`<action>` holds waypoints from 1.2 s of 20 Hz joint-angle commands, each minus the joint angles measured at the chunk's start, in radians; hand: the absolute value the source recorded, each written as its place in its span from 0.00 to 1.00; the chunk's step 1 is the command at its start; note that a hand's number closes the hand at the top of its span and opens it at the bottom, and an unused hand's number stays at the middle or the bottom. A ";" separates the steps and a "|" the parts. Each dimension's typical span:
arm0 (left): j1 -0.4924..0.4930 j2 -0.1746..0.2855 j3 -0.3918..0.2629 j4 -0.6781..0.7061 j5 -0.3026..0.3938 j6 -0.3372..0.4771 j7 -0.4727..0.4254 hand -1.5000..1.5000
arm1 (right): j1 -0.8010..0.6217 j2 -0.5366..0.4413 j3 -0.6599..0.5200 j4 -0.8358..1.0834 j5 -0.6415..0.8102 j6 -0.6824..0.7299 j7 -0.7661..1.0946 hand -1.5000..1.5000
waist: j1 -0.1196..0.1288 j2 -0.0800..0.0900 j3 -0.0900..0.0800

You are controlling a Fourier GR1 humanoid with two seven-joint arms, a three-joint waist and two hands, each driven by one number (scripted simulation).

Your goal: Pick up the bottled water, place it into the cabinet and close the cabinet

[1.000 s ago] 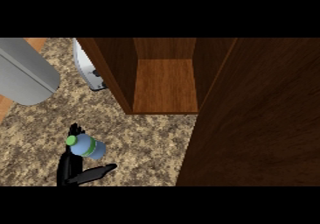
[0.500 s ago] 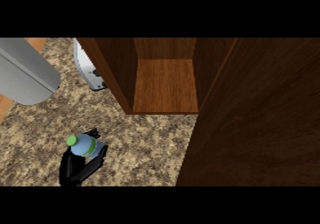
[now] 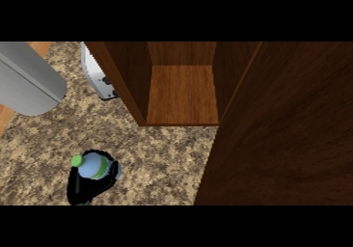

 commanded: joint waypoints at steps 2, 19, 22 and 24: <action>0.002 0.014 -0.015 0.020 0.015 -0.085 -0.020 1.00 | 0.019 -0.032 -0.001 -0.130 0.086 0.014 0.053 0.00 | 0.001 0.000 0.000; -0.011 -0.015 -0.127 -0.267 0.096 -0.054 0.239 1.00 | 0.018 -0.022 0.032 -0.107 0.109 -0.008 0.051 0.00 | 0.003 -0.001 0.000; 0.052 -0.016 -0.225 -0.412 0.139 0.020 0.333 1.00 | 0.082 -0.069 -0.020 -0.060 0.001 0.012 -0.100 0.00 | 0.004 -0.001 0.002; 0.021 -0.016 -0.218 -0.341 0.137 -0.003 0.291 1.00 | 0.005 0.007 0.104 -0.084 0.175 -0.034 0.041 0.00 | 0.000 -0.001 -0.001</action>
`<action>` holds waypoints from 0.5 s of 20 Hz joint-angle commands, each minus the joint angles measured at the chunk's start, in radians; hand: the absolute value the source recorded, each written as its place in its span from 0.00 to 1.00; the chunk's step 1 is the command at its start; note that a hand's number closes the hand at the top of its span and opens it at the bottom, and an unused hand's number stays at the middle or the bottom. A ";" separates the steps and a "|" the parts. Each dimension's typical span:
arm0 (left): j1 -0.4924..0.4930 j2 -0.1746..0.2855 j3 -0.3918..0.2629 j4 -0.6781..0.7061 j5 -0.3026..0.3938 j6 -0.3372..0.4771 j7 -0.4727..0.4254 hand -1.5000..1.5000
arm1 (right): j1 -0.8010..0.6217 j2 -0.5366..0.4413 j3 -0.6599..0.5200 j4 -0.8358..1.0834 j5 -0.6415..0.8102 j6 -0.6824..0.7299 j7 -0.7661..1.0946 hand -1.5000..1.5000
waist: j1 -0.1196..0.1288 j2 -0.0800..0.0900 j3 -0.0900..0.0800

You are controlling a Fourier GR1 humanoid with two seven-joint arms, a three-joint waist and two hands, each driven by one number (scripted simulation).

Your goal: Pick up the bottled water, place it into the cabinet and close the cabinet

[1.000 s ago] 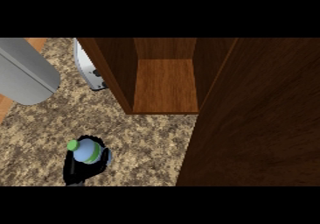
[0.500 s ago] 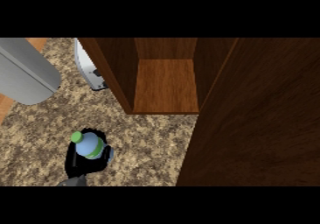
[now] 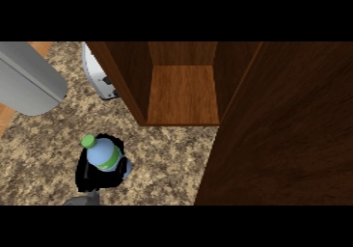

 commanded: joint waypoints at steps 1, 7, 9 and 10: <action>0.032 -0.003 -0.084 -0.153 0.034 0.101 0.103 1.00 | 0.027 -0.013 0.053 -0.095 0.126 -0.005 0.043 0.00 | 0.000 -0.001 0.000; -0.038 -0.003 -0.149 -0.175 0.016 0.202 0.086 1.00 | 0.054 -0.019 0.046 -0.082 0.095 -0.017 -0.023 0.00 | -0.003 0.001 0.000; -0.070 -0.003 -0.180 -0.229 0.011 0.257 0.152 1.00 | 0.089 -0.053 0.053 -0.119 0.086 -0.016 -0.033 0.00 | -0.006 0.000 0.000; -0.096 -0.003 -0.194 -0.229 -0.005 0.264 0.149 1.00 | 0.043 -0.060 0.005 -0.105 0.051 0.013 -0.008 0.00 | -0.003 0.001 0.000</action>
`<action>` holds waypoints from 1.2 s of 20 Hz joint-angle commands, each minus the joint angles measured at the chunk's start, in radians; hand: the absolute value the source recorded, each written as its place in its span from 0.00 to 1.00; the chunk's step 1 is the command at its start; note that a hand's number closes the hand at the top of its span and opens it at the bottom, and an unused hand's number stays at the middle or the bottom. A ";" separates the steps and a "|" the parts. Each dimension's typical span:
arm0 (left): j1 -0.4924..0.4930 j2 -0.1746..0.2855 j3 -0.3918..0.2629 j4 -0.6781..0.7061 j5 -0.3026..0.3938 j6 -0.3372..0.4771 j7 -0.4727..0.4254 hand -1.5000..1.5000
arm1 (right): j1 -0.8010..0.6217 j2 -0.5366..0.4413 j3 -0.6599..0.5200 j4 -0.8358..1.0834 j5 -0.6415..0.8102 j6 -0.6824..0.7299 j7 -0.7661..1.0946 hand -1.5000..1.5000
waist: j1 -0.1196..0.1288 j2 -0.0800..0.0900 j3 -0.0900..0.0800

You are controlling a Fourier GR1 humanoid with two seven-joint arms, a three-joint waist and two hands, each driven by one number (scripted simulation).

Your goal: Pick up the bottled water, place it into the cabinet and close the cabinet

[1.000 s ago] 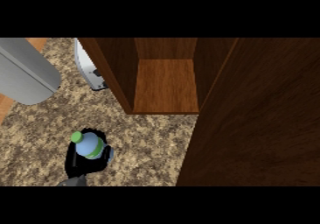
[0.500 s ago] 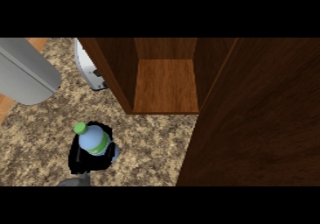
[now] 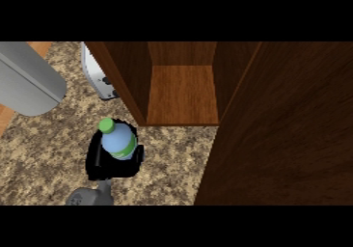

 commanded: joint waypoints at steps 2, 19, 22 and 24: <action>-0.043 -0.001 -0.057 -0.128 -0.024 0.086 0.123 1.00 | -0.020 0.007 0.023 -0.100 0.101 -0.002 0.081 0.00 | 0.003 -0.001 0.000; -0.476 -0.001 -0.186 0.170 0.035 0.465 0.107 1.00 | 0.067 -0.089 -0.029 -0.160 0.015 0.022 0.022 0.00 | -0.018 0.004 0.000; -0.567 -0.001 -0.144 0.199 0.002 0.485 0.191 1.00 | -0.026 0.003 -0.044 -0.062 0.015 0.013 0.065 0.00 | -0.005 0.004 0.000; -0.597 -0.001 -0.116 0.282 -0.011 0.461 0.159 1.00 | 0.007 -0.014 0.005 -0.125 0.050 0.003 0.058 0.00 | -0.012 0.003 -0.001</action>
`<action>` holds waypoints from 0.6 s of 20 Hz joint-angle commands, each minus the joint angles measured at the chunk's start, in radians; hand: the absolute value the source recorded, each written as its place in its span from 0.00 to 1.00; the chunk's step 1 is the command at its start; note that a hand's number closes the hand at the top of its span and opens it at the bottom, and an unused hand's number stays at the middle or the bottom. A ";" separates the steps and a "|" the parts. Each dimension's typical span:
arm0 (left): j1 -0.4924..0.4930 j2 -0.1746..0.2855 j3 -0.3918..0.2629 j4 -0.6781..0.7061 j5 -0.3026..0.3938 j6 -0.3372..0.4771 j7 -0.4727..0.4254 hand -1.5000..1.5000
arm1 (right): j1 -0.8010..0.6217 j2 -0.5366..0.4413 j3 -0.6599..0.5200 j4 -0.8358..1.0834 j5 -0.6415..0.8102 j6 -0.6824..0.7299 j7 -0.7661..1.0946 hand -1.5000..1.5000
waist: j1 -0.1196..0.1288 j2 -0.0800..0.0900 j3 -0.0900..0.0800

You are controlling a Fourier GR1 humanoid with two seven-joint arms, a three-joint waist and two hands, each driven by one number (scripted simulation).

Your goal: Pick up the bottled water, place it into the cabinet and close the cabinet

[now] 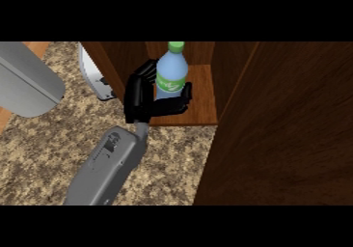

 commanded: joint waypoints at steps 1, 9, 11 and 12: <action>-0.105 0.000 0.081 0.180 -0.004 -0.037 -0.053 1.00 | 0.039 -0.032 0.054 -0.141 0.086 0.005 0.064 0.00 | -0.010 0.001 -0.001; -0.328 0.018 0.120 0.418 -0.028 -0.001 0.004 1.00 | 0.014 -0.007 0.009 -0.077 0.030 0.000 0.018 0.00 | -0.012 0.004 0.000; -0.330 0.000 0.113 0.489 -0.041 0.049 -0.058 1.00 | 0.073 -0.056 0.047 -0.129 0.036 0.004 0.014 0.00 | -0.023 0.004 0.000; -0.328 0.022 0.157 0.542 -0.036 -0.019 -0.110 1.00 | -0.013 -0.011 0.042 -0.095 0.059 0.004 0.060 0.00 | -0.016 0.007 -0.001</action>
